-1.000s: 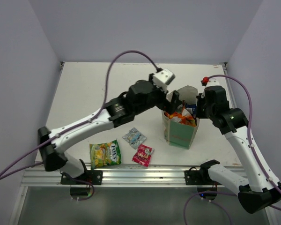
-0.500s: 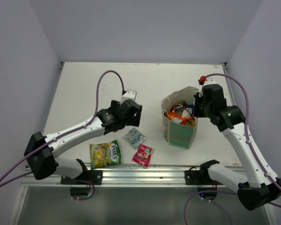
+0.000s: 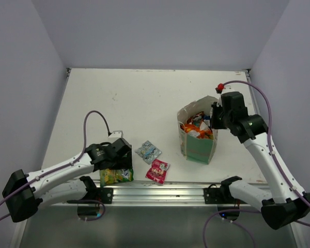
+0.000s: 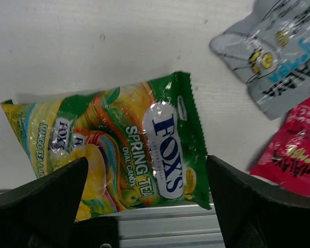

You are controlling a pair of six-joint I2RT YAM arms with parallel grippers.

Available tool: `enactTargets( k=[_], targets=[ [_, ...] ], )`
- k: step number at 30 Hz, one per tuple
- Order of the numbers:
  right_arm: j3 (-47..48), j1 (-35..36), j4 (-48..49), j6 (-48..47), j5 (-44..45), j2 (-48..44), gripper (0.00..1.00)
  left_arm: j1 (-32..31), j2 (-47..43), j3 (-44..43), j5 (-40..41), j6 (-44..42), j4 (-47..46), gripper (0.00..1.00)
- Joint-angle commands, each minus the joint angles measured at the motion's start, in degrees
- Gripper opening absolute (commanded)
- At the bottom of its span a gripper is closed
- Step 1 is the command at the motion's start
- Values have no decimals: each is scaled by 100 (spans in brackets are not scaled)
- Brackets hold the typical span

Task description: Place the snacks into the paper bag

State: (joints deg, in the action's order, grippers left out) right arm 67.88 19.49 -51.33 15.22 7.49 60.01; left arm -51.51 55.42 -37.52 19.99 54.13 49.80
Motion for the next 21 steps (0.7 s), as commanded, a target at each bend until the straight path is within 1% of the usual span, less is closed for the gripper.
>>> enactTargets(
  k=[1,4,8,10,11,12,13,14,16,17,19,20,21],
  targets=[
    [112,12,88,-151,-160,90,0,-35,161,429,-531,362,-303,100],
    [129,12,53,-204,-177,81,0,-184,399,386,-513,336,-383,100],
    [129,20,53,-195,-212,29,0,-246,1171,482,-855,72,-856,100],
    [129,12,53,-195,-186,-24,0,-298,1557,500,-848,10,-946,99],
    [129,20,44,-195,-177,-42,0,-325,1629,500,-804,-25,-998,89],
    [121,20,44,-195,-169,-59,0,-342,1674,500,-769,-60,-990,72],
    [112,20,36,-195,-160,-94,0,-360,1648,474,-725,-52,-981,40],
    [112,12,27,-195,-151,-95,0,-369,1595,430,-585,-17,-859,0],
    [103,20,18,-195,-160,-103,0,-378,1446,219,-435,-78,-744,0],
    [94,12,9,-186,-151,-112,0,-378,1428,97,-260,-113,-544,0],
    [85,12,27,-169,-160,-138,0,-378,1410,-578,-75,-375,-384,0],
    [77,20,18,-160,-160,-147,0,-386,1419,-1269,117,-499,-288,0],
    [68,20,18,-151,-168,-165,0,-387,1437,-1676,198,-865,-304,0]
  ],
)
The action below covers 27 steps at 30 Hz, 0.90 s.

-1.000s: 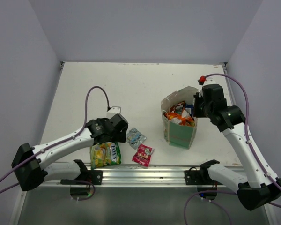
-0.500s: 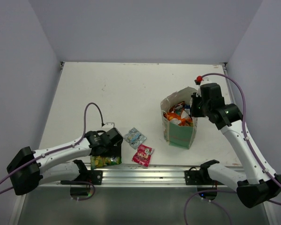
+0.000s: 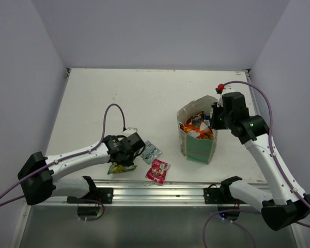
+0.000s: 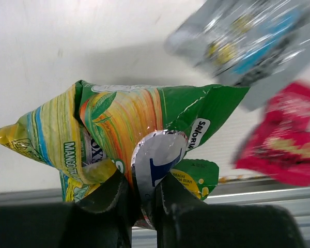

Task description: Place the snacks into the paper bag

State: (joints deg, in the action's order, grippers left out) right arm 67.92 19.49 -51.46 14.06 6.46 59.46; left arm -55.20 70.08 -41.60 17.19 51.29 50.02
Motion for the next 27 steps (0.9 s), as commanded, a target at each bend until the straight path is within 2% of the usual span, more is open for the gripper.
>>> enactTargets(
  k=[1,2,5,6,8,11,16,20,24,25,26,27],
  targets=[
    [63,20,31,-35,-57,-128,0,-17,48,-1697,530,-802,-526,0],
    [63,20,14,-9,-40,-145,0,-17,110,-2555,557,-1022,-668,0],
    [63,20,-4,26,-13,-198,0,-26,426,-3650,102,-1849,-1546,0],
    [63,12,-13,35,13,-242,0,-26,532,-4262,-100,-2190,-1774,0],
    [72,12,-65,44,48,-260,0,-26,927,-5037,-748,-2430,-2292,0],
    [90,20,-101,61,84,-330,0,-26,1533,-5585,-1688,-2659,-2837,0],
    [134,11,-153,96,171,-400,0,-26,2605,-5692,-3447,-2404,-3690,0],
    [134,20,-189,132,215,-470,0,-52,3046,-5464,-3906,-2281,-4149,0],
    [143,11,-233,132,277,-514,0,-105,3205,-5499,-3864,-2377,-3790,2],
    [134,20,-224,140,286,-523,0,-105,3178,-5481,-3811,-2413,-3685,20],
    [125,20,-224,149,260,-515,0,-105,3143,-5446,-3689,-2439,-3649,64],
    [108,12,-224,149,242,-506,0,-114,2978,-5429,-3575,-2552,-3622,81]
  ],
)
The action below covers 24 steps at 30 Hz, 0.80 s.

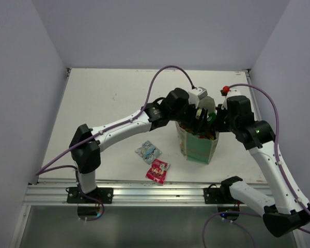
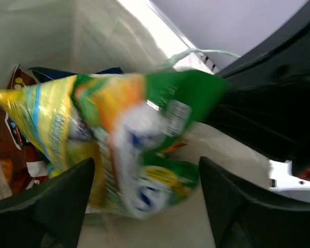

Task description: Place the snacks into the paper bag

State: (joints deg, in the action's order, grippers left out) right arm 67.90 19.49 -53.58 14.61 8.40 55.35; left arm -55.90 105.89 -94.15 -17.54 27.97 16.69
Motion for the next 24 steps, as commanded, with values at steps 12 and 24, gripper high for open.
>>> enactTargets(
  k=[12,24],
  targets=[
    [74,12,-3,147,56,-112,0,-335,-2548,1530,5004,-584,613,100],
    [118,20,-82,147,117,-130,0,-97,-1818,3772,4066,42,652,100]
  ],
)
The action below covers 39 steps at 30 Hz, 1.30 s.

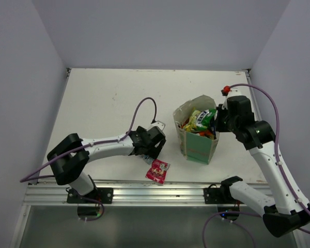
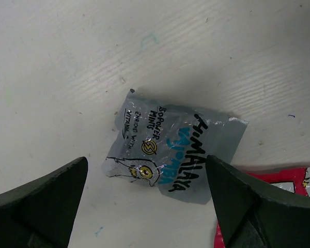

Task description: Place the snacks into the paper bag

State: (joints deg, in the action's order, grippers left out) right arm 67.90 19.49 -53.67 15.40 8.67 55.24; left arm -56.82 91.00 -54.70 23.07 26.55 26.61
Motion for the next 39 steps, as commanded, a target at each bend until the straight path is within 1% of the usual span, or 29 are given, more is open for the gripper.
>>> enactTargets(
  k=[1,3,8,12,14,15,16,17,18,19,20,21,22,26,27,28,29,30,32,33,34,36,37,39],
  targets=[
    [110,12,-91,69,91,-136,0,-5,-303,-103,-30,193,-384,100],
    [110,20,-91,77,109,-171,0,-5,-224,-15,-22,237,-420,100],
    [101,20,-117,86,109,-163,0,-5,-206,486,-364,176,-1043,100],
    [110,20,-117,77,109,-154,0,13,75,565,-540,202,-1097,100],
    [118,20,-117,69,118,-145,0,13,137,557,-611,202,-1079,95],
    [118,20,-117,69,109,-145,0,4,155,539,-619,193,-1070,90],
    [110,20,-135,69,109,-137,0,13,181,504,-619,193,-1027,70],
    [118,20,-135,69,100,-128,0,13,242,486,-620,193,-1000,61],
    [110,20,-135,69,100,-137,0,13,277,478,-628,202,-974,49],
    [118,12,-126,69,91,-137,0,4,313,460,-689,193,-982,41],
    [118,11,-126,69,91,-137,0,13,348,451,-699,184,-982,31],
    [118,20,-126,69,91,-137,0,13,348,434,-690,184,-974,18],
    [110,20,-117,60,91,-128,0,13,331,390,-585,193,-904,0],
    [145,20,-144,60,109,-137,0,13,7,206,-234,184,-649,0],
    [153,12,-144,60,126,-154,0,13,-125,101,-102,202,-387,0],
    [154,11,-170,60,135,-146,0,4,-301,-153,177,219,-272,0],
    [171,11,-179,60,153,-154,0,-5,-746,-303,302,202,-175,0],
    [171,20,-196,51,188,-163,0,-14,-994,-461,425,150,-148,0],
    [162,20,-197,42,206,-181,0,-57,-1573,-1041,663,-69,-252,0],
    [171,12,-197,42,206,-181,0,-75,-1681,-1269,733,-131,-340,0],
    [171,20,-197,42,214,-172,0,-101,-1760,-1724,760,-219,-419,0],
    [154,12,-188,60,206,-172,0,-137,-1788,-2105,638,-509,-743,0],
    [145,11,-162,77,188,-172,0,-137,-1718,-2420,376,-588,-841,0],
    [127,20,-144,104,171,-163,0,-137,-1402,-2624,-55,-791,-1235,0]
  ],
)
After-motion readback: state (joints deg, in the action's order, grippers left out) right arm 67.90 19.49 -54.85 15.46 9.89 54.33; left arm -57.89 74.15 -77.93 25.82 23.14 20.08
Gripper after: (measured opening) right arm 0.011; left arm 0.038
